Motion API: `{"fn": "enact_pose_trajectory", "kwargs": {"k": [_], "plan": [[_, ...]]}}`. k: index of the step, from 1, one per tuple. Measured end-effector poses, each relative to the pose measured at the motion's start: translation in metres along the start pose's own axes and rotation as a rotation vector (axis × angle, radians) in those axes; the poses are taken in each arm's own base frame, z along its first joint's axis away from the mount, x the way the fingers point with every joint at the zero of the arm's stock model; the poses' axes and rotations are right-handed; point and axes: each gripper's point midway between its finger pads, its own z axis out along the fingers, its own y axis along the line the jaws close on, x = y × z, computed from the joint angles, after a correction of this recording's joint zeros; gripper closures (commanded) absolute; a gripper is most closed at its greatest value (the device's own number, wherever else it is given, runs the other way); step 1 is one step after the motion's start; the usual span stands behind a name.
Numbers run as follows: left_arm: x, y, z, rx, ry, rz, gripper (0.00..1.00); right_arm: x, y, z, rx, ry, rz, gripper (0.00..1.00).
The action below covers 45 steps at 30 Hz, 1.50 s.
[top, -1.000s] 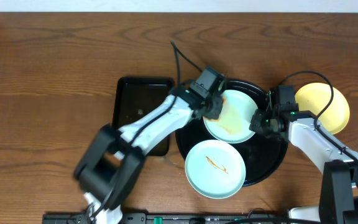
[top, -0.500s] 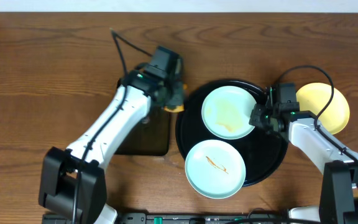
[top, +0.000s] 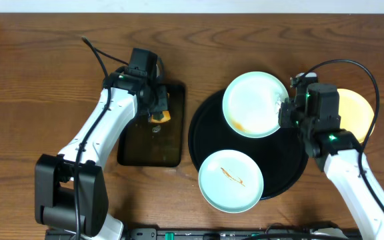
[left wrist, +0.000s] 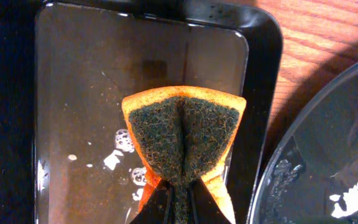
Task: Clean dirty plates on tray and stack at the side
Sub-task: 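Carry the pale green plate right and stack it on the yellow plate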
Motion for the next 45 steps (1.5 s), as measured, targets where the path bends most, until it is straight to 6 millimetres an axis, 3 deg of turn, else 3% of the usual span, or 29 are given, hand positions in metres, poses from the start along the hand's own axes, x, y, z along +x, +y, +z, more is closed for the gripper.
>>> {"fn": "enact_pose_trajectory", "kwargs": {"k": [5, 12, 24, 39, 42, 45], "plan": [[-0.002, -0.001, 0.000, 0.004, -0.009, 0.001, 0.92, -0.021, 0.010, -0.015, 0.068, -0.095, -0.158, 0.99], [-0.003, -0.001, 0.000, 0.005, -0.013, 0.001, 0.92, -0.035, 0.035, -0.027, 0.215, -0.170, -0.402, 0.99], [-0.004, -0.001, 0.000, 0.006, -0.016, 0.002, 0.92, -0.063, 0.074, -0.056, 0.367, -0.321, -0.648, 0.99], [-0.005, -0.002, 0.000, 0.007, -0.019, 0.002, 0.92, -0.063, 0.069, -0.063, 0.444, -0.309, -0.689, 0.99], [-0.005, -0.002, 0.000, 0.007, -0.020, 0.002, 0.92, -0.050, 0.054, -0.056, 0.449, -0.249, -0.615, 0.99], [-0.005, -0.002, 0.000, 0.007, -0.020, 0.002, 0.92, -0.034, 0.023, -0.047, 0.477, -0.167, -0.484, 0.99]]}}
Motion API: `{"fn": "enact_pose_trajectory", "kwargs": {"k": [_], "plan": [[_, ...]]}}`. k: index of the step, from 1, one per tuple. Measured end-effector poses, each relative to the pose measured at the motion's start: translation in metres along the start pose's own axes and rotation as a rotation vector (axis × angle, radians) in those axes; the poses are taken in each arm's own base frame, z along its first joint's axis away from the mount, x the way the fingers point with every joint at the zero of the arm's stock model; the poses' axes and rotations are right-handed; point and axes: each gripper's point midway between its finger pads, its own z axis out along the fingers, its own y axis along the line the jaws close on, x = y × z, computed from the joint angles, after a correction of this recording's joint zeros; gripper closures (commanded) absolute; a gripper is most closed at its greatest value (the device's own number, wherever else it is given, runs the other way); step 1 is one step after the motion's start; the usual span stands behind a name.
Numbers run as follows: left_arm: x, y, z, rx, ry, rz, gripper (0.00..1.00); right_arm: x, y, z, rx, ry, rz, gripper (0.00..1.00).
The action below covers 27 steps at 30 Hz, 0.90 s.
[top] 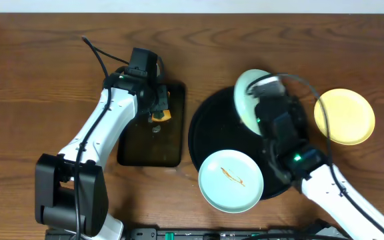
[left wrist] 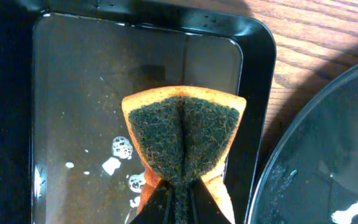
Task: Clean dirty plates on tray and stack at the side
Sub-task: 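Carry the pale green plate right and stack it on the yellow plate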
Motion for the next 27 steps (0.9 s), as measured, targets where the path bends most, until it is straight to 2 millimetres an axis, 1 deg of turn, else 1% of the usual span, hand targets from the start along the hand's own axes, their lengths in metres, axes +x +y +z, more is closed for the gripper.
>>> {"fn": "enact_pose_trajectory", "kwargs": {"k": [3, 6, 9, 12, 17, 20, 22, 23, 25, 27], "plan": [[0.000, 0.000, 0.000, 0.000, 0.000, 0.000, 0.92, 0.034, -0.012, 0.021, 0.016, 0.128, 0.142, 0.99], [0.000, 0.000, 0.000, 0.000, 0.000, 0.000, 0.92, 0.063, -0.023, 0.041, 0.027, 0.229, 0.298, 0.99], [0.000, 0.000, 0.000, 0.000, 0.000, 0.000, 0.92, 0.083, -0.036, 0.056, 0.037, 0.292, 0.450, 0.99], [0.000, 0.000, 0.000, 0.000, 0.000, 0.000, 0.92, 0.102, -0.056, 0.067, 0.056, 0.333, 0.610, 0.99], [0.000, 0.000, 0.000, 0.000, 0.000, 0.000, 0.92, 0.139, -0.097, 0.077, 0.126, 0.401, 0.831, 0.99], [0.000, 0.000, 0.000, 0.000, 0.001, 0.000, 0.92, 0.165, -0.121, 0.077, 0.192, 0.440, 0.951, 0.99], [0.000, 0.000, 0.000, 0.000, 0.000, 0.000, 0.92, 0.177, -0.135, 0.076, 0.230, 0.452, 1.010, 0.99], [0.000, 0.000, 0.000, 0.000, 0.001, 0.000, 0.92, 0.187, -0.146, 0.075, 0.261, 0.458, 1.059, 0.99], [0.000, 0.000, 0.000, 0.000, 0.001, 0.000, 0.92, 0.194, -0.155, 0.075, 0.279, 0.453, 1.106, 0.92], [0.000, 0.000, 0.000, 0.000, 0.000, 0.000, 0.92, 0.200, -0.164, 0.074, 0.300, 0.445, 1.146, 0.76]]}}
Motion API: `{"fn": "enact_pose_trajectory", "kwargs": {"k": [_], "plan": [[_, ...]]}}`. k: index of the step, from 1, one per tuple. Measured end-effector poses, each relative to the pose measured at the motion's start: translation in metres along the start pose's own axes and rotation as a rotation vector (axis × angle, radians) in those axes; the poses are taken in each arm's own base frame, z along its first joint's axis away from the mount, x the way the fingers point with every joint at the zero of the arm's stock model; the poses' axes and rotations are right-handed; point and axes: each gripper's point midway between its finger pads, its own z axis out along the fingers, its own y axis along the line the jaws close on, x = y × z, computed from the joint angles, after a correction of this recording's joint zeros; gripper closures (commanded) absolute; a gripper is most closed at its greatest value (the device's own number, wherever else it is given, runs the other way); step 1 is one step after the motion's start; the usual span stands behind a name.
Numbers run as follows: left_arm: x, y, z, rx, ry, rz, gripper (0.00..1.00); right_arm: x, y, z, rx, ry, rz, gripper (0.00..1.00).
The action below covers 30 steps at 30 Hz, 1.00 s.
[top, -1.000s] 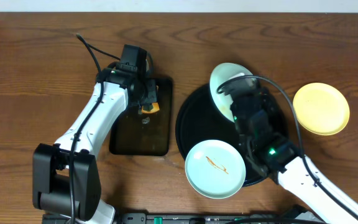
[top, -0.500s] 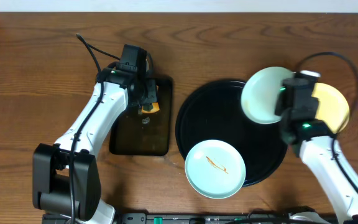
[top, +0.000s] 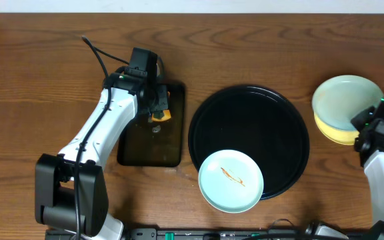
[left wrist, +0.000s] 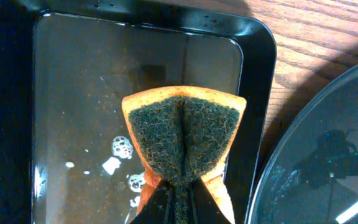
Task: Clean dirty plates on tray and stack at the side
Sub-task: 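Carry the pale green plate right and stack it on the yellow plate, then reach the right gripper to the remaining pale green plate rim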
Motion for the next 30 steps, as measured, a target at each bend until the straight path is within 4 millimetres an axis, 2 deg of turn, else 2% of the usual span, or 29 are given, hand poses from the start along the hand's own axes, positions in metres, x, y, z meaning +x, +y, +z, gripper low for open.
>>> {"fn": "enact_pose_trajectory", "kwargs": {"k": [1, 3, 6, 10, 13, 15, 17, 21, 27, 30], "plan": [[0.000, 0.000, 0.000, 0.000, 0.000, 0.000, 0.92, -0.003, -0.003, 0.001, 0.001, -0.006, 0.017, 0.67], [0.000, 0.000, 0.000, 0.000, 0.000, 0.000, 0.92, -0.007, -0.007, 0.002, 0.001, -0.013, 0.041, 0.58], [0.000, 0.000, 0.000, 0.000, 0.000, 0.000, 0.92, -0.005, -0.004, 0.002, -0.018, 0.000, 0.046, 0.56], [0.000, 0.000, 0.000, 0.000, 0.000, 0.000, 0.92, 0.012, 0.021, -0.001, -0.173, 0.096, -0.009, 0.56], [0.000, 0.000, 0.000, 0.000, 0.000, 0.000, 0.92, 0.051, 0.048, -0.016, -0.349, 0.270, -0.087, 0.56], [0.003, 0.001, 0.004, -0.001, 0.002, -0.001, 0.92, 0.081, 0.063, -0.032, -0.454, 0.398, -0.142, 0.57], [0.006, 0.003, 0.010, 0.000, 0.000, 0.000, 0.92, 0.113, 0.071, -0.051, -0.521, 0.525, -0.210, 0.57], [0.019, 0.009, 0.028, -0.002, 0.006, -0.001, 0.92, 0.157, 0.082, -0.083, -0.622, 0.682, -0.355, 0.55], [0.047, 0.022, 0.055, -0.011, 0.032, -0.002, 0.91, 0.202, 0.091, -0.120, -0.707, 0.813, -0.536, 0.56], [0.053, 0.025, 0.061, -0.011, 0.032, -0.003, 0.92, 0.219, 0.096, -0.135, -0.734, 0.851, -0.613, 0.55]]}}
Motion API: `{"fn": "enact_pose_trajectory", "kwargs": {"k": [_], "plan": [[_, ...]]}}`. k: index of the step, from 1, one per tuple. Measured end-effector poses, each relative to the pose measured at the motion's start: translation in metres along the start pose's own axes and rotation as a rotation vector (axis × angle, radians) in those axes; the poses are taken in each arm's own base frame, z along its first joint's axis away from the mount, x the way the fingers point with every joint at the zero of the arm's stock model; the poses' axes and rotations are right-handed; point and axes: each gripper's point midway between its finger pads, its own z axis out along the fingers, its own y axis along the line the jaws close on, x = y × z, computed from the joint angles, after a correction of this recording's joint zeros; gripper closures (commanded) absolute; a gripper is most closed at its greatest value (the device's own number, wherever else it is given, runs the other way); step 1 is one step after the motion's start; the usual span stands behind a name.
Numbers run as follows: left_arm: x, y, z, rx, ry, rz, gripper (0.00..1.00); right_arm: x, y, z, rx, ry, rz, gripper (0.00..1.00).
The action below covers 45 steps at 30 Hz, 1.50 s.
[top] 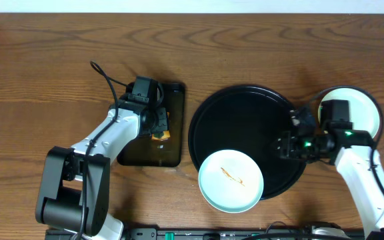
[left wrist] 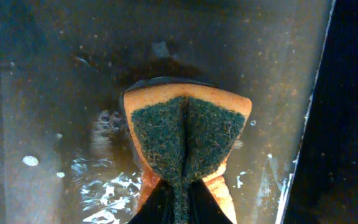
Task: Clean dirty plates on tray and stack at the side
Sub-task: 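Reach the right gripper to the remaining pale green plate rim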
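A pale green plate [top: 231,180] with an orange smear lies on the front rim of the round black tray [top: 245,113]. Another pale green plate [top: 360,112] rests on the table to the right of the tray. My right gripper [top: 290,133] hovers over the tray's right edge, open and holding nothing. My left gripper [left wrist: 180,186] is shut on a folded orange sponge [left wrist: 188,134] with a dark green scouring face. The sponge dips into the rippling water of the rectangular black tray [left wrist: 55,74]. In the overhead view the sponge [top: 160,128] sits in that tray's upper right part.
The rectangular water tray [top: 139,152] stands just left of the round tray, with a narrow strip of wood between them. The right arm's white links run from the front right corner. A black cable loops behind the left arm.
My left gripper has lowered the sponge from above the water tray into the water. The right gripper has let go of the pale green plate on the yellow one and moved left over the round tray's edge.
My right gripper first held a smeared pale green plate by its rim on the round tray. Then it held it tilted above the tray, then over the yellow plate at the right, where it now lies. The left gripper kept the sponge above the water tray, now dipped.
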Motion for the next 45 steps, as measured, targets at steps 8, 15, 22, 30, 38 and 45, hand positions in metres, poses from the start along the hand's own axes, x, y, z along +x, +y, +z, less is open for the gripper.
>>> {"fn": "enact_pose_trajectory", "kwargs": {"k": [8, 15, 22, 30, 38, 45], "plan": [[-0.001, -0.005, -0.002, 0.028, -0.005, 0.000, 0.92, 0.031, 0.010, 0.021, 0.026, 0.102, -0.078, 0.55], [-0.016, -0.018, -0.027, 0.085, -0.076, 0.012, 0.92, 0.055, -0.002, 0.032, 0.053, 0.159, -0.050, 0.54], [-0.008, -0.016, -0.025, 0.083, -0.064, 0.010, 0.92, 0.083, -0.016, 0.044, 0.069, 0.217, 0.015, 0.58], [0.021, -0.004, 0.001, 0.061, 0.013, 0.000, 0.92, 0.087, -0.018, 0.047, 0.068, 0.220, 0.029, 0.64], [0.010, -0.009, -0.009, 0.078, -0.029, 0.005, 0.92, 0.086, -0.015, 0.047, 0.053, 0.218, 0.044, 0.64], [-0.025, -0.026, -0.054, 0.133, -0.185, 0.027, 0.92, 0.087, -0.013, 0.047, 0.042, 0.223, 0.075, 0.65]]}}
